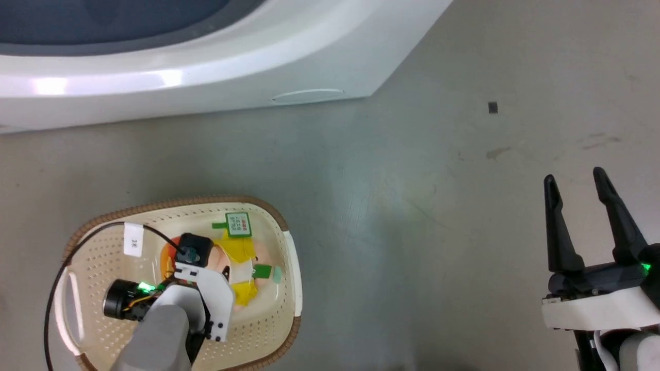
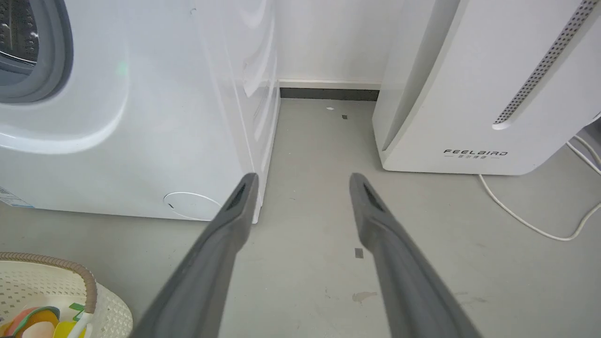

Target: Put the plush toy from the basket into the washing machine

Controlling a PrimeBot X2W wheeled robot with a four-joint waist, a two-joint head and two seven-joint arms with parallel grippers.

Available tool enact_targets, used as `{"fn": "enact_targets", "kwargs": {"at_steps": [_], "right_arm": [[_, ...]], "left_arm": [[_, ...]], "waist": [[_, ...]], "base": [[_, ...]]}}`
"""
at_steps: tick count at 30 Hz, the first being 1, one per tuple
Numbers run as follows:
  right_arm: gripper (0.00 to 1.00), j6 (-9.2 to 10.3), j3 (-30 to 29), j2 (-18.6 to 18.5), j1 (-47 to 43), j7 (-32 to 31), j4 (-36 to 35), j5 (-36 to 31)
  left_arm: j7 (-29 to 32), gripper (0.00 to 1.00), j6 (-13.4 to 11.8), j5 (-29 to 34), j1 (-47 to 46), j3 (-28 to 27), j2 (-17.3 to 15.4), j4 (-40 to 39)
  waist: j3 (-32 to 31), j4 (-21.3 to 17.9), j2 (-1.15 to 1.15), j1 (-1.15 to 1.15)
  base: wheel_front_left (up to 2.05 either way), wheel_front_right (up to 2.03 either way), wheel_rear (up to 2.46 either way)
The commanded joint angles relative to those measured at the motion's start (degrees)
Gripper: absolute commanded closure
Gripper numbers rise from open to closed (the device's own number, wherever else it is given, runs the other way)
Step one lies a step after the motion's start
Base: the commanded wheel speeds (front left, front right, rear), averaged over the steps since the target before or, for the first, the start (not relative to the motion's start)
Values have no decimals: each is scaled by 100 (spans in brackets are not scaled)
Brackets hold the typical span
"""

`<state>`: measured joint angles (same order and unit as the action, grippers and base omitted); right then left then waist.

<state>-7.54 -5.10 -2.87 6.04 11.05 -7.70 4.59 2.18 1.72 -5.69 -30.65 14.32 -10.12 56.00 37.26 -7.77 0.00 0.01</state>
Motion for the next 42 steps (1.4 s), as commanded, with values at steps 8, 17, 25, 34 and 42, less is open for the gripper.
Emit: {"fn": "enact_targets", "kwargs": {"at_steps": [8, 17, 25, 34, 42], "right_arm": [[0, 4, -127, 0, 152, 148, -198, 28], [0, 5, -224, 0, 290, 256, -324, 86], [0, 5, -292, 0, 330, 351, -383, 194], [0, 5, -342, 0, 440, 395, -324, 234], [0, 5, -272, 0, 448, 395, -157, 248]], "left_arm": [[20, 0, -51, -29, -592, 257, -160, 576], [-4, 0, -110, 53, -1022, 639, -220, 1107], [50, 0, -182, -75, -1357, 793, -290, 1579], [-3, 100, -49, -220, -1418, 919, -295, 1795], [-187, 100, -35, -429, -999, 856, -203, 1795]], "waist": [[638, -96, 0, -1], [1221, -152, 0, -1], [1669, -232, 0, -1], [1647, -258, 0, -1], [866, -265, 0, -1]], "base": [[0, 0, 0], [0, 0, 0], [0, 0, 0], [0, 0, 0], [0, 0, 0]]}}
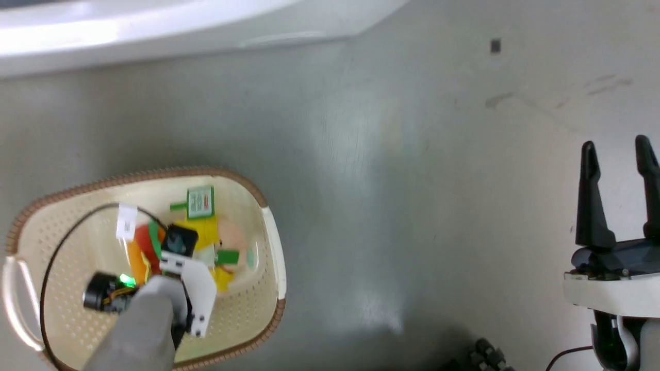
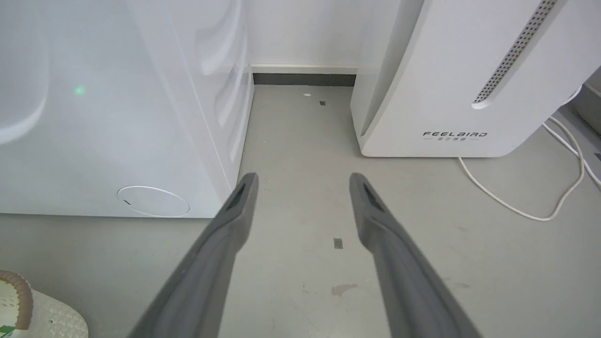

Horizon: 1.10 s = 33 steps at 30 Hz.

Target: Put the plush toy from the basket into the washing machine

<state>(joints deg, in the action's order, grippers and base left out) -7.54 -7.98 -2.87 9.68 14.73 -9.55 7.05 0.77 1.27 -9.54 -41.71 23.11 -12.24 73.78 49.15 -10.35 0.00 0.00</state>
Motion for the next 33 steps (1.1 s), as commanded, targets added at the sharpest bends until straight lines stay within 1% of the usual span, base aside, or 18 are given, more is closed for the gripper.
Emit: {"fn": "enact_targets", "kwargs": {"at_steps": [1, 7, 15, 18, 22, 25, 29, 33], "right_arm": [[0, 5, 25, 0, 82, 27, 56, -1], [0, 5, 9, 0, 7, 27, 237, 16], [0, 5, -7, 0, -329, 27, 488, -39], [0, 5, -15, 0, -452, 27, 546, -48], [0, 5, -10, 0, -615, 27, 585, -68], [0, 5, -66, 0, -725, 27, 604, -66], [0, 5, -132, 0, -817, 27, 620, -46], [0, 5, -159, 0, -892, 27, 632, -23]], "left_arm": [[-82, 100, 10, -73, 176, -34, 24, 17], [-476, 100, 30, -259, 597, -105, 168, 17], [-1102, 100, 122, -487, 1117, -178, 403, 17], [-1332, 100, 206, -516, 1284, -153, 434, -10], [-1534, 100, 237, -656, 1487, -265, 430, -220], [-1570, 100, 225, -765, 1649, -400, 423, -618], [-1575, 100, 115, -813, 2033, -640, 405, -1612], [-1576, 100, -23, -753, 2468, -863, 457, -2545]], "waist": [[-447, -7, 0, 0], [-1311, 56, 0, 0], [-2492, 328, 0, 0], [-2829, 439, 0, 0], [-3252, 584, 0, 0], [-3478, 691, 0, 0], [-3696, 809, 0, 0], [-3854, 884, 0, 0]], "base": [[0, 0, 0], [0, 0, 0], [0, 0, 0], [0, 0, 0], [0, 0, 0], [0, 0, 0], [0, 0, 0], [0, 0, 0]]}}
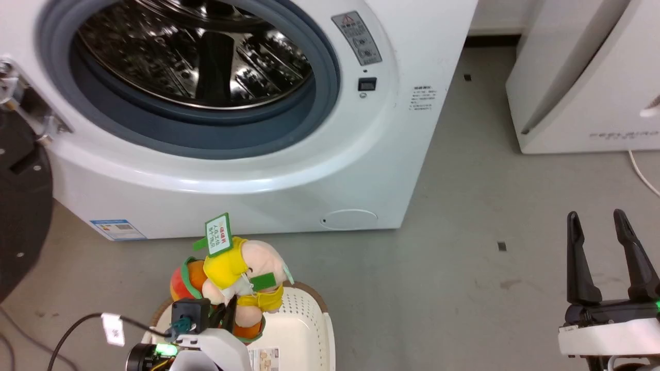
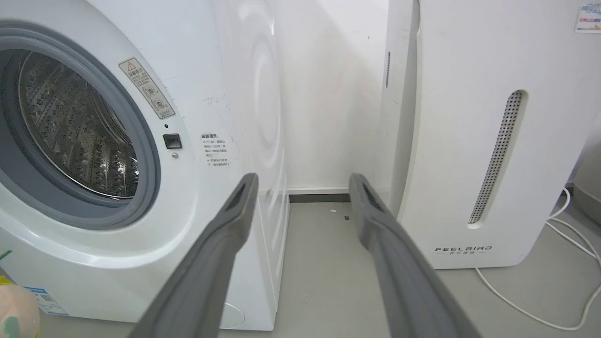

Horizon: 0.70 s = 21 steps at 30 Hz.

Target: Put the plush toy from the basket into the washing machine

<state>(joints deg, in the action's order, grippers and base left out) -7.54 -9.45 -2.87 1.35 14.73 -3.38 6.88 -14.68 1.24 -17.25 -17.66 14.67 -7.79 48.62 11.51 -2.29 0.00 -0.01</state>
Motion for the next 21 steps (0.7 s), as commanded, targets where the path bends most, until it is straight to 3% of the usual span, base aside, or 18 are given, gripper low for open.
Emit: {"fn": "enact_targets", "kwargs": {"at_steps": [1, 11, 21], "right_arm": [[0, 5, -11, 0, -74, 27, 18, -4], [0, 5, -16, 0, -152, 27, 37, 41], [0, 5, 46, 0, -71, 27, -34, 123]], "left_arm": [[-30, 100, -51, 24, 161, -89, 35, -243], [-31, 100, -153, 352, 694, -499, 161, -1906], [-31, 100, -73, 612, 372, -837, 7, -3030]], "waist": [[-117, 87, 0, 1], [-279, 98, 0, 1], [53, -180, 0, 1]], "base": [[0, 0, 0], [0, 0, 0], [0, 0, 0]]}}
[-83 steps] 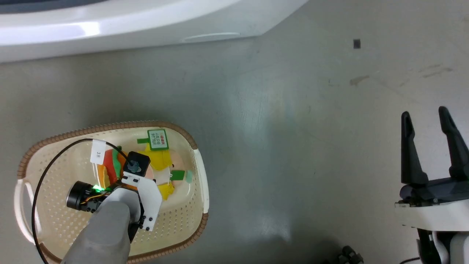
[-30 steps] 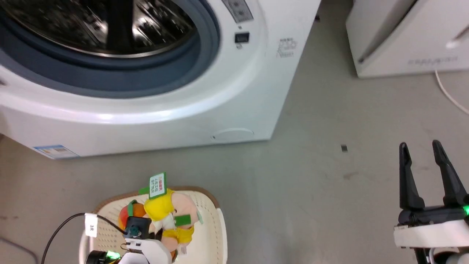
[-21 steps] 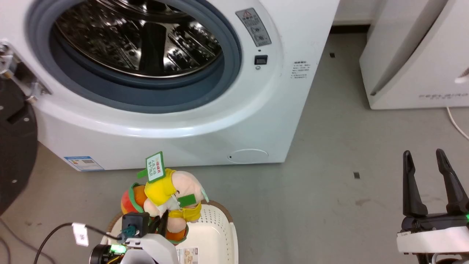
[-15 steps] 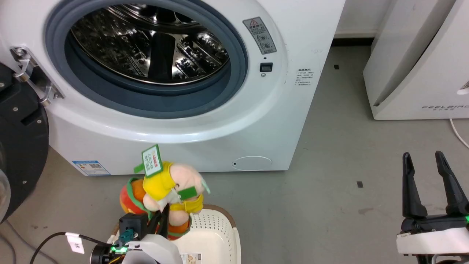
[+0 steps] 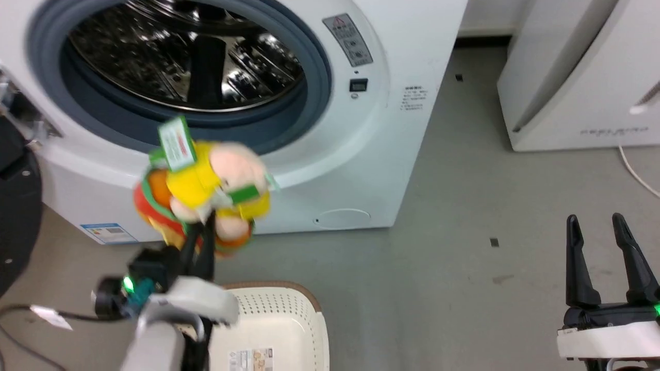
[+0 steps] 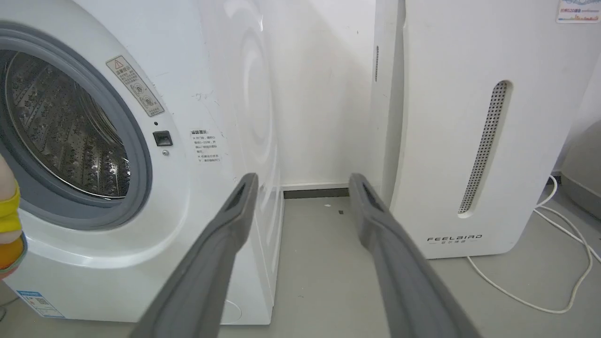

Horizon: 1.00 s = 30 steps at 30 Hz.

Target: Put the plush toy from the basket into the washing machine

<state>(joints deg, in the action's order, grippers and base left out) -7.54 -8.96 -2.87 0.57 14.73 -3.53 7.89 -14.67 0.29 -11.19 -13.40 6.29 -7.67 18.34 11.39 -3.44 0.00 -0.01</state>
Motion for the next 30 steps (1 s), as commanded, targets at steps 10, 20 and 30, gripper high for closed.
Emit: {"fn": "enact_targets", "kwargs": {"at_steps": [10, 20, 30], "right_arm": [[0, 5, 73, 0, 385, 27, -105, 219], [0, 5, 240, 0, 835, 27, -49, 602], [0, 5, 506, 0, 1157, 27, 30, 939]], "left_arm": [[422, 100, 252, 153, -1709, -217, -785, -266], [2060, 100, 554, 334, -3816, -203, -1960, 78], [3274, 100, 714, 505, -6059, 723, -2898, 1294]], "waist": [[1148, -634, 0, 1], [2368, -1177, 0, 1], [3112, -1566, 0, 1]], "base": [[0, 0, 0], [0, 0, 0], [0, 0, 0]]}}
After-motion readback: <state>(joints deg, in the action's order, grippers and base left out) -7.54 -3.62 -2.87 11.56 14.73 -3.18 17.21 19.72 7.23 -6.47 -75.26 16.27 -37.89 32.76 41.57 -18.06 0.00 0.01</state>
